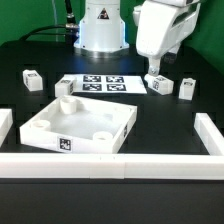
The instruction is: Assemble square table
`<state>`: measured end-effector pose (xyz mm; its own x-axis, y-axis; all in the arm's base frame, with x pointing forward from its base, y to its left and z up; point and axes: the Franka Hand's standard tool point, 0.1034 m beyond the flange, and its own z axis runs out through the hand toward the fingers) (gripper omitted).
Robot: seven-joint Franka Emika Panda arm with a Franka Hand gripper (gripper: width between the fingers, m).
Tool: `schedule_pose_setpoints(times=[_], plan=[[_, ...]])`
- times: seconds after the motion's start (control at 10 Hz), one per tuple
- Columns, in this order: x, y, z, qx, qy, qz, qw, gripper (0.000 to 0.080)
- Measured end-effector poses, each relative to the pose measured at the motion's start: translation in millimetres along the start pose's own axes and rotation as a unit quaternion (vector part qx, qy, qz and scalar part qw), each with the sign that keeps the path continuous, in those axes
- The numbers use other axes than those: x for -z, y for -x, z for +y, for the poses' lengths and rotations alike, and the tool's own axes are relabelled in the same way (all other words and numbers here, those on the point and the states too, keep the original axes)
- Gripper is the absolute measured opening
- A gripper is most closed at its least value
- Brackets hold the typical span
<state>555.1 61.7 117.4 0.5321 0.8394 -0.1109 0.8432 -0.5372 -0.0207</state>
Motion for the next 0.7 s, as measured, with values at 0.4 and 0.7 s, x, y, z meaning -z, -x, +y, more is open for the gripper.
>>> schedule_pose_setpoints(times=[0.4, 0.7], plan=[[-0.2, 0.2, -0.8, 0.0, -0.002, -0.002, 1.0, 0.065], [-9.4, 49.3, 3.4, 0.01, -0.036, 0.02, 0.999, 0.065]])
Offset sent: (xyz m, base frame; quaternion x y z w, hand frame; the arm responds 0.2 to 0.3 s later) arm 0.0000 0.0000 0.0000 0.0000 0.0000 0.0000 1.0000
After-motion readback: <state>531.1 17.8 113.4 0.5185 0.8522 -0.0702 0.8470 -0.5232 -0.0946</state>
